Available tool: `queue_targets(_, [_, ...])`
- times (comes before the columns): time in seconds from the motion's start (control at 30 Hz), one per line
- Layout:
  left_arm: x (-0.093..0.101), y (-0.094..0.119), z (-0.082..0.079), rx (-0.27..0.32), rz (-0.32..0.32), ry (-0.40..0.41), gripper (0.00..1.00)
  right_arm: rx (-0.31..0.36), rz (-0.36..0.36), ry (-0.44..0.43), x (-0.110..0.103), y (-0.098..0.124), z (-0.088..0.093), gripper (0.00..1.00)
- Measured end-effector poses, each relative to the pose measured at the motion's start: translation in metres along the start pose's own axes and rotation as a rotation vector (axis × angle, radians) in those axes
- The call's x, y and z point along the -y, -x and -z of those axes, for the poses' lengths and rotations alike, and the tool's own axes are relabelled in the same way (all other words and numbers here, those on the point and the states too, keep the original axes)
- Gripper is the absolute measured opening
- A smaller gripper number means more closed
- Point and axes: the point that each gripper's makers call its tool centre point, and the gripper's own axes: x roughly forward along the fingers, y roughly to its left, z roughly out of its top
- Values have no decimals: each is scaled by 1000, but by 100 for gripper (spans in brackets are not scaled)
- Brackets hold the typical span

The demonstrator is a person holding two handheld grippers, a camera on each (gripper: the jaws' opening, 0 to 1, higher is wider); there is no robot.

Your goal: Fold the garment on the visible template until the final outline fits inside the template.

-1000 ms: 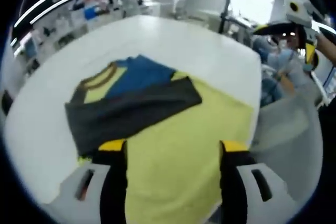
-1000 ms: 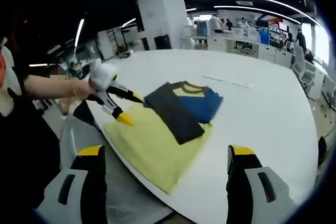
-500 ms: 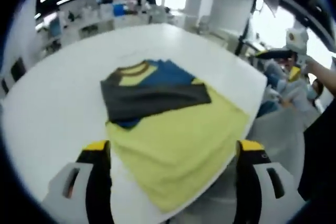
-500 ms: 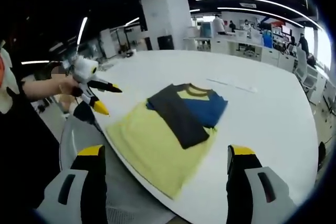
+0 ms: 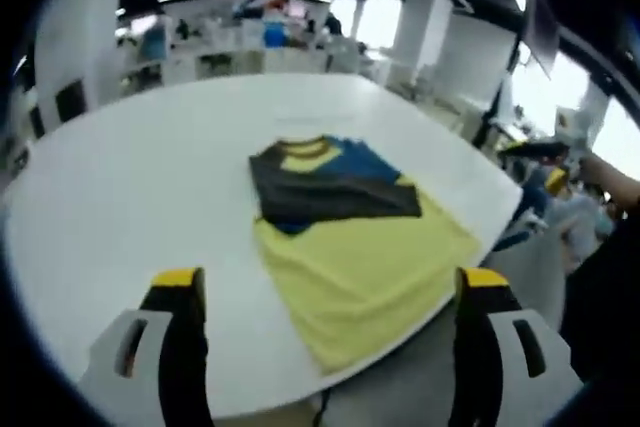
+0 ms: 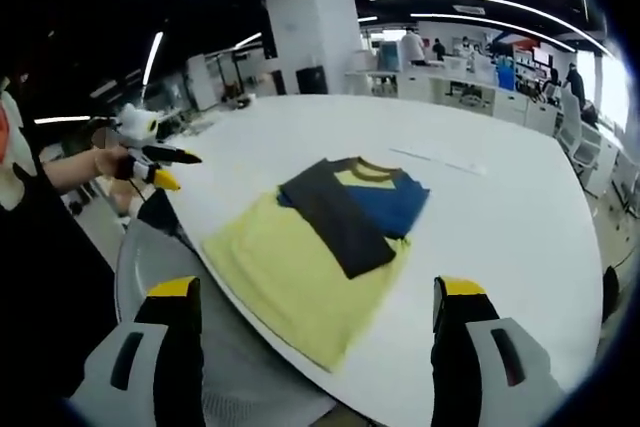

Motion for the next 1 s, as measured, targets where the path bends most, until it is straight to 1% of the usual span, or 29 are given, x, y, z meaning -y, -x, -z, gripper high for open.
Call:
queue_targets(0.03, [-1,4,4,-6,-11,10,100,-1,7,0,2,1,1,96])
queue_targets(0.13, [-2,15,9,6,-20,54,100,6,22,-6,5,3,0,96])
queue_targets(0.23, [-5,23,15,5,-30,69,100,16,33,-18,7,4,1,96])
queue_targets(0.33, [-13,28,18,6,-43,87,100,11,35,-31,7,3,8,96])
queue_targets(0.4, [-19,30,20,-2,-65,89,100,2,35,-35,7,2,12,96])
queue_targets(0.63, [-19,29,14,2,-68,79,100,-9,25,-41,4,0,16,96])
queue_targets(0.8, [-12,23,19,-32,-50,55,100,0,28,-45,5,0,16,96])
queue_targets(1.0, [-12,21,23,-49,-47,60,99,-17,26,-57,6,0,25,94])
